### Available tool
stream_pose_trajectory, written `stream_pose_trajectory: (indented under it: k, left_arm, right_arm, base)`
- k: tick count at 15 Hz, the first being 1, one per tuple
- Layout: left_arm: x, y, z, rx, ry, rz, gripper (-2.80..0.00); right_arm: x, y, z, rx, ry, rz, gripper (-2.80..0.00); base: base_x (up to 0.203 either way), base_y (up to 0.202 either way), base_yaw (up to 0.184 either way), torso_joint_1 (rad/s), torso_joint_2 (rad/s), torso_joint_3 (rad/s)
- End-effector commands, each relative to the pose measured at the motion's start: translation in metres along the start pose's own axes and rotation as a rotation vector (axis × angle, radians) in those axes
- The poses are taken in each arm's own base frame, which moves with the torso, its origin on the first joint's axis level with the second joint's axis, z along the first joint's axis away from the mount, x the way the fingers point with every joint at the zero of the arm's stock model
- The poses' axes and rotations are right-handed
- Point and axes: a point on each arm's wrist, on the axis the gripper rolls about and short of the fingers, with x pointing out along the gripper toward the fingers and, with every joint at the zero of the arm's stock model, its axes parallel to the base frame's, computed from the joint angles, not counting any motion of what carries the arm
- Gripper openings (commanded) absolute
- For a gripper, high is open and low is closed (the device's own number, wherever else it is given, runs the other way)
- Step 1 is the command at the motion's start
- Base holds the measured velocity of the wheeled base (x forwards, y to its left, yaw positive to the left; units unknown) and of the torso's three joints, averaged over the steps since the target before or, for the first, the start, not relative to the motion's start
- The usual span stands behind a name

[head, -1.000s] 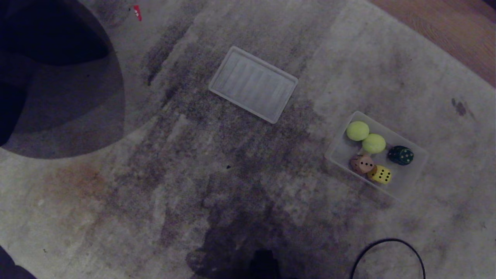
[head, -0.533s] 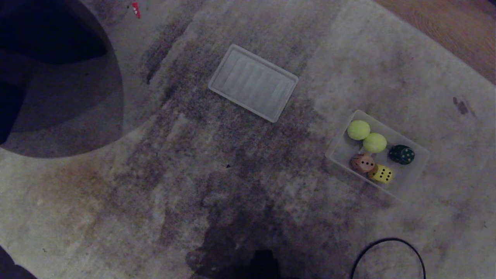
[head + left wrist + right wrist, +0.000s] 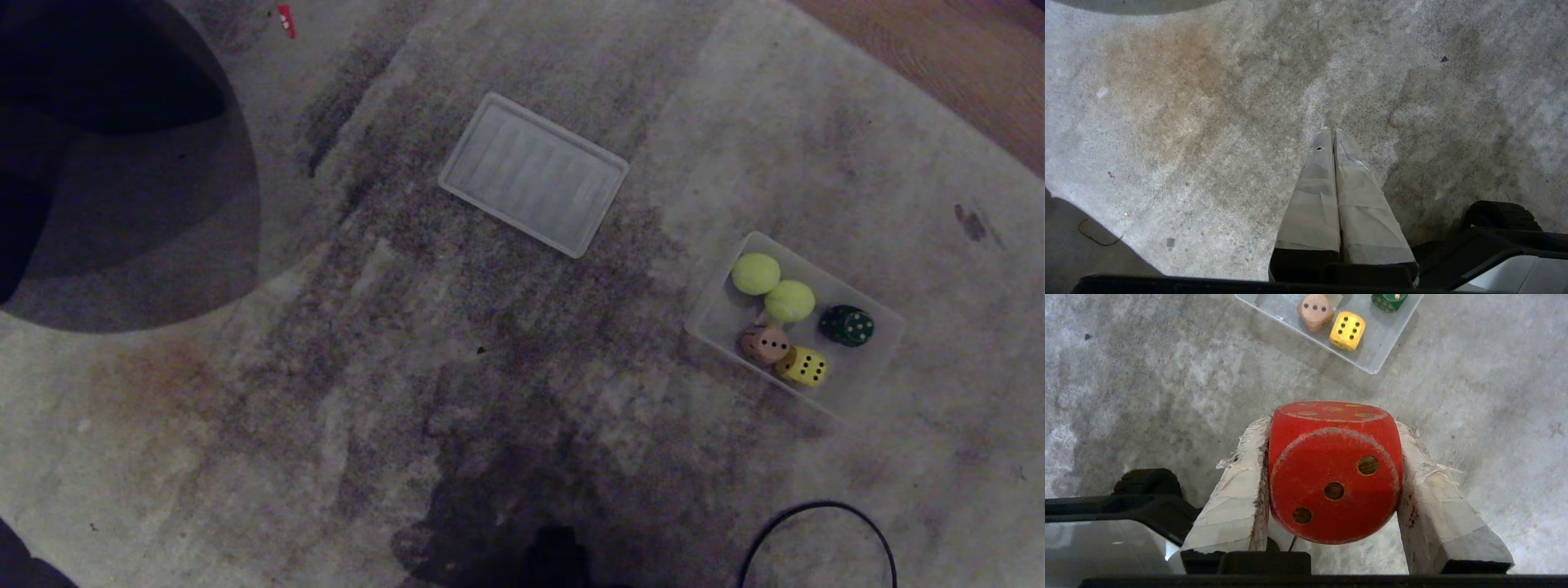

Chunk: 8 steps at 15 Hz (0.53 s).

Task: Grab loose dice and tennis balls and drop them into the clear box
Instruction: Put the toys in the box

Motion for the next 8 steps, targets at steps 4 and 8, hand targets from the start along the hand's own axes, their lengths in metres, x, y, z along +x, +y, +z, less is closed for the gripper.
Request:
stream_pose_trajectory:
  k: [4, 8]
  left_arm:
    - [0.000, 0.000, 0.000, -0.001, 0.001, 0.001, -2.80]
    - [0.000, 0.000, 0.000, -0.001, 0.001, 0.001, -2.80]
  right_arm:
    - [0.008, 0.003, 0.054, 0.056, 0.135, -0.015, -2.80]
    - [0.081, 0.004, 0.087, 0.136, 0.381, -0.056, -2.80]
  base:
    - [0.000, 0.000, 0.000, 0.000, 0.00, 0.000]
    - [0.000, 0.000, 0.000, 0.000, 0.00, 0.000]
